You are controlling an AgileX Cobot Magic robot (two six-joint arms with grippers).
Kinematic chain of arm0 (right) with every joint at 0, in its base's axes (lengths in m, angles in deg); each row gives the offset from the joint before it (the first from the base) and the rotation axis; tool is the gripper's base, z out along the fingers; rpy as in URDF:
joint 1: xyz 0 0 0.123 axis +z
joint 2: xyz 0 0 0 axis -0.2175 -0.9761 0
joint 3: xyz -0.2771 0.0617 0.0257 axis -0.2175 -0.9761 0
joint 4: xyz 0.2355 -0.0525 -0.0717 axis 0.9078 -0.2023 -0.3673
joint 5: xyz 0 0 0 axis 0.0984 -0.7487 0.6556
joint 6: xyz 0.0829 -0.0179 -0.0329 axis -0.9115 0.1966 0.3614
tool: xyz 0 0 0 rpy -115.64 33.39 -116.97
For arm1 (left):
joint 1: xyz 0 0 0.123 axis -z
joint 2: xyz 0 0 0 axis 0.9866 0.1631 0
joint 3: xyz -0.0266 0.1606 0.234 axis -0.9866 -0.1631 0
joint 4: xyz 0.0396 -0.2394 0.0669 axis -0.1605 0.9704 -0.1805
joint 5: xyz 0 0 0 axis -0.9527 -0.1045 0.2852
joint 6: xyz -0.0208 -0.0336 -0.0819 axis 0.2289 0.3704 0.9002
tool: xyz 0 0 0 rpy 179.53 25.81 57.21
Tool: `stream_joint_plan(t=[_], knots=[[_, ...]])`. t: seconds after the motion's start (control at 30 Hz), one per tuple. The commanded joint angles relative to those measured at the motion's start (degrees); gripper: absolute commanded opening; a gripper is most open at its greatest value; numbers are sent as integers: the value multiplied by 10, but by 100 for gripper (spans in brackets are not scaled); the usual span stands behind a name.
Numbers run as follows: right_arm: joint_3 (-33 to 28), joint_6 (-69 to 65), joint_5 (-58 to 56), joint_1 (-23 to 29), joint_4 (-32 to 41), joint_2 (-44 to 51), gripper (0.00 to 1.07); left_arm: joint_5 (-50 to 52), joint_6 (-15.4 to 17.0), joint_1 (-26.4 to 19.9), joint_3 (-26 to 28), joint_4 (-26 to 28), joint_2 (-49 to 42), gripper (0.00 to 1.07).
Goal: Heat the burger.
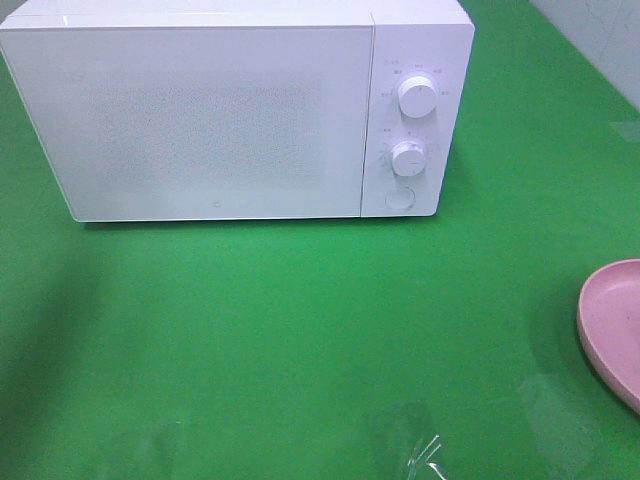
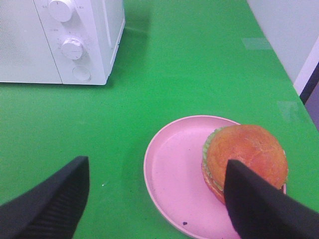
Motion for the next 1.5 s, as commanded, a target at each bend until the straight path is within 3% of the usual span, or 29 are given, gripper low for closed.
stream_joint_plan(t=[0.03, 0.13, 0.4, 0.43, 0.53, 0.7, 1.1, 1.37, 1.5], knots=[[-1, 3, 1, -3, -1, 15, 75, -52, -2, -38, -18, 14, -33, 99], [-1, 3, 1, -3, -1, 15, 75, -26, -2, -63, -81, 9, -92, 99], [-1, 3, 1, -3, -1, 15, 75, 13, -13, -63, -201, -15, -195, 99], [-1, 3, 1, -3, -1, 15, 75, 23, -13, -63, -239, -15, -233, 99], [-1, 3, 1, -3, -1, 15, 75, 33, -13, -63, -270, -15, -262, 99], [-1, 3, 1, -3, -1, 15, 75, 95, -13, -63, -371, -21, -383, 98], [-1, 3, 1, -3, -1, 15, 75, 80, -11, -62, -388, -28, -610, 98], [-1, 3, 1, -3, -1, 15, 75, 84, -9, -60, -388, 6, -769, 98], [-1, 3, 1, -3, -1, 15, 75, 85, -9, -62, -387, 11, -771, 98]])
